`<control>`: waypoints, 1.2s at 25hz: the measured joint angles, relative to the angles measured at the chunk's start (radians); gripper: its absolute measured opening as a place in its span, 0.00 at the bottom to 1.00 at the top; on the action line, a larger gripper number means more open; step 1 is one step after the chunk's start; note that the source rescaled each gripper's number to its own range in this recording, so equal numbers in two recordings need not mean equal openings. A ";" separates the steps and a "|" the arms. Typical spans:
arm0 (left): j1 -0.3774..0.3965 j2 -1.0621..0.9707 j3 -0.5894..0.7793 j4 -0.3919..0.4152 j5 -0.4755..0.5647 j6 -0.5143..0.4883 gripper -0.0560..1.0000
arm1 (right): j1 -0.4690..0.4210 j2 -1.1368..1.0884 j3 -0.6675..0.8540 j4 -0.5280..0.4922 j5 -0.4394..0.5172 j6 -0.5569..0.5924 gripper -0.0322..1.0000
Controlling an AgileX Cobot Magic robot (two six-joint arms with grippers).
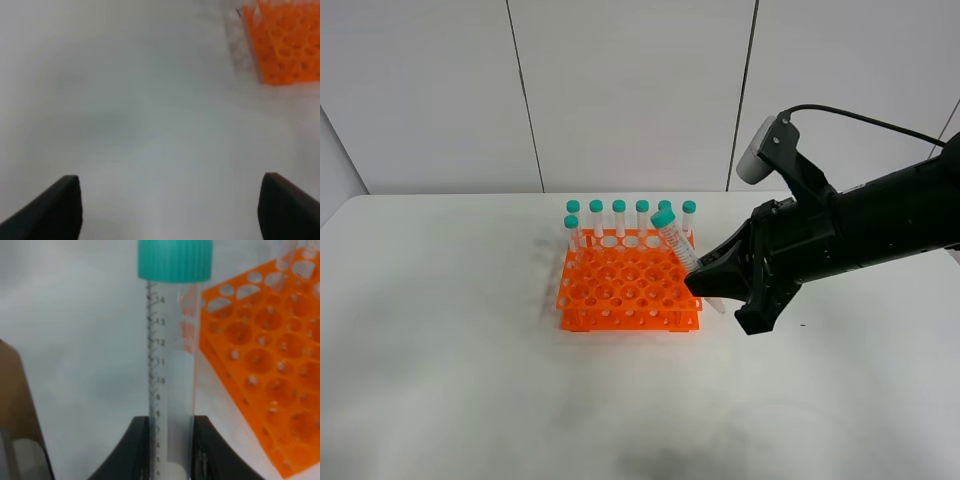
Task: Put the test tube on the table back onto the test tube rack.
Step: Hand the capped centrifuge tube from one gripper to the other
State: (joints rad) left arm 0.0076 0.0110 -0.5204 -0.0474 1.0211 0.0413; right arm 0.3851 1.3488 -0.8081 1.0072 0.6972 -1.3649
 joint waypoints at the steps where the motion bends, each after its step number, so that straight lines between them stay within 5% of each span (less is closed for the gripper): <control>1: 0.000 0.029 -0.023 0.000 -0.016 -0.004 1.00 | 0.000 0.000 0.000 0.017 0.000 -0.001 0.06; 7: 0.000 0.343 -0.170 -0.032 -0.146 -0.007 0.96 | 0.000 0.000 0.000 0.057 -0.016 -0.002 0.06; 12: 0.000 0.664 -0.226 -0.192 -0.330 0.067 0.95 | 0.000 0.000 0.000 0.060 -0.030 -0.002 0.06; 14: 0.000 0.783 -0.236 -0.313 -0.404 0.162 0.95 | 0.000 0.000 0.000 0.061 -0.030 -0.002 0.06; 17: 0.000 0.937 -0.241 -0.604 -0.480 0.385 0.95 | 0.000 0.000 0.000 0.061 -0.030 -0.002 0.06; 24: 0.000 1.176 -0.245 -1.381 -0.363 1.015 0.95 | 0.000 0.000 0.000 0.064 -0.030 -0.002 0.06; 27: 0.000 1.234 -0.247 -1.558 -0.293 1.144 0.95 | 0.000 0.000 0.000 0.064 -0.030 -0.002 0.06; 30: -0.023 1.271 -0.248 -1.610 -0.273 1.174 0.95 | 0.000 0.000 0.000 0.065 -0.030 0.006 0.06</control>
State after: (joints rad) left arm -0.0158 1.2825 -0.7681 -1.6578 0.7485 1.2156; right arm 0.3854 1.3488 -0.8081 1.0718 0.6675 -1.3589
